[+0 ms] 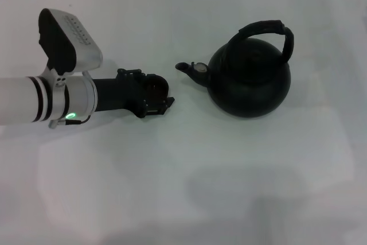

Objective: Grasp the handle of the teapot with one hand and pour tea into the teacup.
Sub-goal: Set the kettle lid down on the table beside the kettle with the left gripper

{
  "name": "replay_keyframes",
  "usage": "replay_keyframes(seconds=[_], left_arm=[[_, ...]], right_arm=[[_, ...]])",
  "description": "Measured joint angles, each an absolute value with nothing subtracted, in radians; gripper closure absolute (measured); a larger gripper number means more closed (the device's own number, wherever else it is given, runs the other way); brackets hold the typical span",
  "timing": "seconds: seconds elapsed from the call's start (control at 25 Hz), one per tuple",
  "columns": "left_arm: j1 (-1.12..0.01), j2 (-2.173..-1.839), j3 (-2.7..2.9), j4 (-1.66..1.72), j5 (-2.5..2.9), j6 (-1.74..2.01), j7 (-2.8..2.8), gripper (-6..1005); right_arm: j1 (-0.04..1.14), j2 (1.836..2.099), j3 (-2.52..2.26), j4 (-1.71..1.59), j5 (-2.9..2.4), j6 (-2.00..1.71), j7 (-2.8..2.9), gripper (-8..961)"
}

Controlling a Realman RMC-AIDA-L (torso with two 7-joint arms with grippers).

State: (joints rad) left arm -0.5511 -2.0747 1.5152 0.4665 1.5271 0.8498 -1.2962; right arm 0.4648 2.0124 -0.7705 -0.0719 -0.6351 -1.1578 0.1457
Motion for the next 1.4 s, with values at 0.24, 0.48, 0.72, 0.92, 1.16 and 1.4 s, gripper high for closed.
replay_keyframes(seconds=[0.24, 0.48, 0.72, 0.92, 1.16, 1.4], left_arm=[[-0.551, -2.074, 1.524, 0.467, 1.527, 0.846, -1.296, 297], [-0.548, -2.075, 1.526, 0.471, 1.527, 0.845, -1.293, 298], [-0.545, -2.076, 1.525, 0.472, 1.527, 0.842, -1.297, 299], [-0.544, -2.077, 1.523, 0.473, 1.527, 0.841, -1.298, 299], [-0.543, -2.077, 1.52, 0.473, 1.526, 0.836, -1.298, 295], [-0.543, -2.077, 1.52, 0.473, 1.525, 0.831, -1.299, 291]], right_arm=[[0.462, 2.012, -0.767, -0.069, -0.635, -1.159, 0.146, 376], [0.462, 2.012, -0.765, -0.069, -0.635, -1.16, 0.146, 376], [0.461, 2.012, -0.767, -0.069, -0.635, -1.16, 0.146, 375], [0.46, 2.012, -0.768, -0.069, -0.635, -1.16, 0.146, 375], [0.46, 2.012, -0.766, -0.069, -0.635, -1.16, 0.146, 374], [0.459, 2.012, -0.765, -0.069, -0.635, -1.16, 0.146, 374]])
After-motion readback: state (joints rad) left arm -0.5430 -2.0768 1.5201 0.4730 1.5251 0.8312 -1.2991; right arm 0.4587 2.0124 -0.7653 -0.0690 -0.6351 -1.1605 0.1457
